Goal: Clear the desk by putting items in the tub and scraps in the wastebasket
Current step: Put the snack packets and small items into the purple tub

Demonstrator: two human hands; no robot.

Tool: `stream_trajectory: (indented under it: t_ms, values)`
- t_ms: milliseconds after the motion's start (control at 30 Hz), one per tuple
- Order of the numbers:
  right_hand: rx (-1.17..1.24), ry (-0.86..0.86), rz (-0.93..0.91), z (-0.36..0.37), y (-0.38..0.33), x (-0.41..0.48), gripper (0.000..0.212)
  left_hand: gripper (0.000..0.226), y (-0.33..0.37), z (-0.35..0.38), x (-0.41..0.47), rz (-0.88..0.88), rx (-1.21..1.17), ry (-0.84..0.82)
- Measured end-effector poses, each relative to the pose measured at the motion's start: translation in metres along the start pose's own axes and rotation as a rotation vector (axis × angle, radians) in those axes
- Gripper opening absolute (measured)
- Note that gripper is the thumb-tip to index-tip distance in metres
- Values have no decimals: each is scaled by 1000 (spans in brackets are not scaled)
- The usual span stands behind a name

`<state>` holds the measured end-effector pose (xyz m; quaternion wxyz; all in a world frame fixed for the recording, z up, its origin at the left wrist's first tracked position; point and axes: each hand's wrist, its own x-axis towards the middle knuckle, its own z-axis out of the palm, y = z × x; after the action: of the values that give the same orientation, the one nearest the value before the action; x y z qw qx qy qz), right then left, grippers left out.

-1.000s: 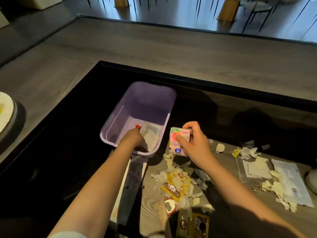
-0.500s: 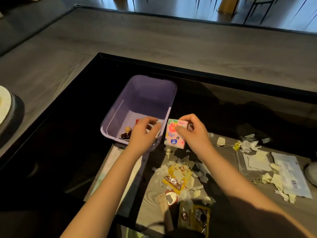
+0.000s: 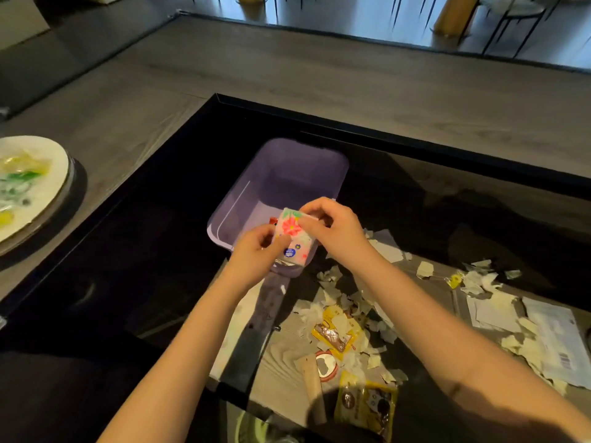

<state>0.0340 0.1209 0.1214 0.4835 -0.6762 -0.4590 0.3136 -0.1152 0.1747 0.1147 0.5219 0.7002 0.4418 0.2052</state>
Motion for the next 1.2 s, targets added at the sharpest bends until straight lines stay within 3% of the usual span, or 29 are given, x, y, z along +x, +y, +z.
stream_trajectory:
  t_ms: [100, 233, 367, 600, 800, 900, 1000, 1200]
  values:
    - [-30, -85, 7, 17, 2, 24, 13, 17, -15, -20, 10, -27, 90, 175]
    - [-144, -53, 88, 37, 13, 63, 17, 42, -35, -48, 18, -73, 451, 439]
    - [-306, -73, 279, 57, 31, 105, 17, 64, -47, -59, 25, -230, 538, 328]
    - [-406, -100, 369, 94, 51, 150, 11, 69, -61, -60, 32, -223, 632, 246]
    - [-522, -183, 370, 107, 70, 157, 15, 70, -69, -59, 34, -196, 623, 261]
    - [-728, -284, 311, 107, 77, 152, 38, 70, -71, -56, 36, -205, 625, 282]
    - [-863, -316, 225, 107, 77, 147, 48, 71, -73, -52, 36, -210, 654, 314]
    - [-742, -285, 143, 94, 61, 129, 54, 72, -67, -56, 33, -243, 675, 280]
